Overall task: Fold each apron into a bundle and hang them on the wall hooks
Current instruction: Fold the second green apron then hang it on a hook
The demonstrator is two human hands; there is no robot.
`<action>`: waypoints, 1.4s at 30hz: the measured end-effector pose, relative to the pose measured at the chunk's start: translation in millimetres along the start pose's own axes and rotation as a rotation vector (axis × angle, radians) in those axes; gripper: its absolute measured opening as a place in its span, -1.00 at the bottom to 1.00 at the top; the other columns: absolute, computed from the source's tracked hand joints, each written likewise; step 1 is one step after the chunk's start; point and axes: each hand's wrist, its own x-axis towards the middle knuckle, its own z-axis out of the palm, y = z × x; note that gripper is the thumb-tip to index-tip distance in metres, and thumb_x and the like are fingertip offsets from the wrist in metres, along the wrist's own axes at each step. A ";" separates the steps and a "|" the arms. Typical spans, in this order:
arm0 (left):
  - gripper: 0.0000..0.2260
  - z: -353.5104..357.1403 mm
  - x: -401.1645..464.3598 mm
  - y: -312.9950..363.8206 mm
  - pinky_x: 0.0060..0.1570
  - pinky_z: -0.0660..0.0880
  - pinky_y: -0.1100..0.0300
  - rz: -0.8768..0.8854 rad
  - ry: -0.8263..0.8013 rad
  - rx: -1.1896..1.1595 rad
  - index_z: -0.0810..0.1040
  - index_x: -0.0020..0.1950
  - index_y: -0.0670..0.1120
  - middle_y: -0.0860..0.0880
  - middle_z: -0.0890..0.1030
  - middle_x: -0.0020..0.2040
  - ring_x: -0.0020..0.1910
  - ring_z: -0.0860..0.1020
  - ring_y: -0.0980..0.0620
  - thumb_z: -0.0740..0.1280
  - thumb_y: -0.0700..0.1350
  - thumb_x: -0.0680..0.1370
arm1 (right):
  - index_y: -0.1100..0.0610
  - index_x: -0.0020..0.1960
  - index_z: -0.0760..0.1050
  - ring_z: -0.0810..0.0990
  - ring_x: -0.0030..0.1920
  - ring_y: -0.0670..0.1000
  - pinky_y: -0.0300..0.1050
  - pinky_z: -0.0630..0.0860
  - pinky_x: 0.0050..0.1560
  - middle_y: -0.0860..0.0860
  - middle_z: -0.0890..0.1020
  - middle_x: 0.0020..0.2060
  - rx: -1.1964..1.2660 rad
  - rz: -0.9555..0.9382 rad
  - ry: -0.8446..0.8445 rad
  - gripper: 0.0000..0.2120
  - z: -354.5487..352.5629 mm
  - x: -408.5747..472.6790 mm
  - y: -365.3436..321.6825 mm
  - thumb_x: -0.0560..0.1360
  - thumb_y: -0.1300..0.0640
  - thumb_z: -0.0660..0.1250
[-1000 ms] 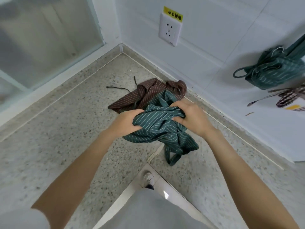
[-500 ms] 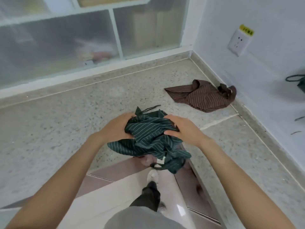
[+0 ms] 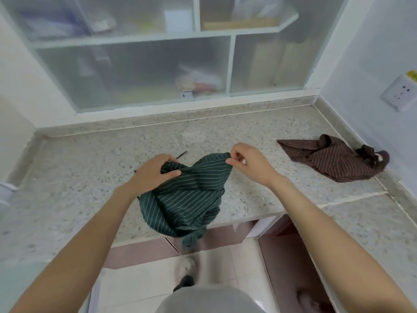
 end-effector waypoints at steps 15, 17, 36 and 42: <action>-0.61 -72.4 62.1 -118.2 0.03 0.42 0.17 -0.138 0.115 0.149 0.41 0.24 0.04 0.05 0.47 0.12 0.10 0.49 0.04 0.25 0.21 0.51 | 0.16 -0.09 0.51 0.56 -0.25 -0.14 -0.22 0.61 -0.19 0.00 0.48 -0.18 0.512 0.359 0.354 -0.90 51.3 131.8 -36.1 0.51 0.33 0.31; -0.51 -70.3 68.4 -113.5 0.15 0.35 0.19 -0.070 0.123 0.069 0.35 0.34 0.05 0.02 0.42 0.26 0.22 0.44 0.05 0.27 0.23 0.49 | 0.14 -0.02 0.58 0.59 -0.24 -0.16 -0.21 0.62 -0.17 -0.06 0.52 -0.16 0.532 0.360 0.375 -0.85 55.7 141.5 -44.2 0.51 0.34 0.31; -0.60 -31.2 76.5 -71.0 0.25 0.40 0.21 0.083 -0.459 -0.364 0.38 0.37 0.13 0.14 0.48 0.30 0.22 0.46 0.24 0.13 0.19 0.56 | 0.08 0.09 0.53 0.59 0.09 0.08 -0.10 0.56 0.01 0.07 0.61 0.04 0.597 0.626 0.355 -0.72 85.6 151.7 -33.1 0.49 -0.08 0.34; -0.68 -31.0 91.0 -103.1 0.38 0.17 0.11 0.126 -0.010 -0.008 0.40 0.37 0.06 0.06 0.38 0.39 0.39 0.29 0.05 0.17 0.03 0.61 | 0.08 0.52 0.04 0.17 0.45 0.19 0.06 0.21 0.38 0.16 0.13 0.48 0.159 0.812 0.162 -0.31 100.0 128.7 13.5 0.53 -0.08 0.28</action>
